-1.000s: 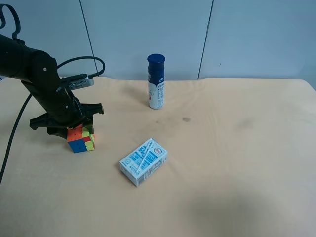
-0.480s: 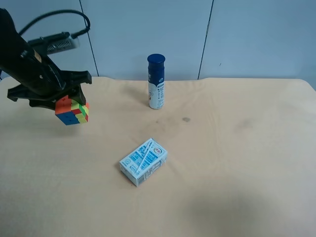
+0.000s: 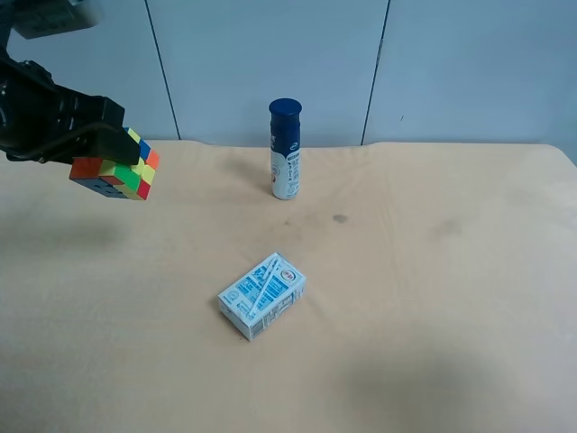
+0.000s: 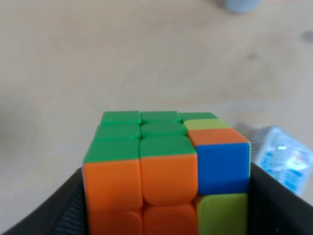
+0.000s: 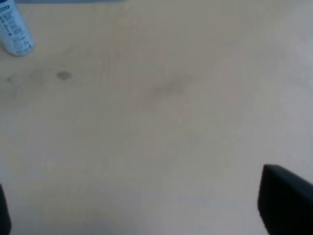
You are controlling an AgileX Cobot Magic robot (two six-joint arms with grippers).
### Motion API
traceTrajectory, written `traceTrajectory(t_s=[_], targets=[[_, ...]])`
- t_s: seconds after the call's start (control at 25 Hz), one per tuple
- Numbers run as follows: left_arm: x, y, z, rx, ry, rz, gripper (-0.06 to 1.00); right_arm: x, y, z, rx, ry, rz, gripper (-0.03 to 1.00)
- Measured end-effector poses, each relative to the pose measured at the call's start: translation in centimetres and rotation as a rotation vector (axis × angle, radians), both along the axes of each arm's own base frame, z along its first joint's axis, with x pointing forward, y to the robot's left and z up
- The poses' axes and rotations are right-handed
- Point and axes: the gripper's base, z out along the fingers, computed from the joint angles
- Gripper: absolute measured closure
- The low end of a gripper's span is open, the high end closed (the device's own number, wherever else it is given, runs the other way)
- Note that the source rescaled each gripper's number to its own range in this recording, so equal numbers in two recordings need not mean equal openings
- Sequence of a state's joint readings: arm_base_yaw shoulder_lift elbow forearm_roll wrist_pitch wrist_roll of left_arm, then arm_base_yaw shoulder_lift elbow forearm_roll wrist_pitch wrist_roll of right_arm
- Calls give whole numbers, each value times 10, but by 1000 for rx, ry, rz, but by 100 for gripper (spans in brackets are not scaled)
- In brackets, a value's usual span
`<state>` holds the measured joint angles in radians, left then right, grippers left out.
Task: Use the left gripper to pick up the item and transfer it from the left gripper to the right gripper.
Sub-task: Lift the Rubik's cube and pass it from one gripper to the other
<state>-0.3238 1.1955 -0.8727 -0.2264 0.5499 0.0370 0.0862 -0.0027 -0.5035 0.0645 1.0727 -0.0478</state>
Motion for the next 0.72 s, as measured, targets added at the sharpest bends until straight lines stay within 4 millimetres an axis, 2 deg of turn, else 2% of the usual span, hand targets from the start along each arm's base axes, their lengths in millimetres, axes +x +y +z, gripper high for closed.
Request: traceTrajectory(t_s=[0.32, 0.52, 0.72], targets=[[-50, 0, -2, -43, -138, -239, 94, 0, 0, 0, 0, 0, 0, -3], [-63, -11, -1, -71, -155, -449, 94, 0, 0, 0, 0, 0, 0, -3], [-68, -22, -3, -99, -147, -580, 94, 0, 0, 0, 0, 0, 0, -3]])
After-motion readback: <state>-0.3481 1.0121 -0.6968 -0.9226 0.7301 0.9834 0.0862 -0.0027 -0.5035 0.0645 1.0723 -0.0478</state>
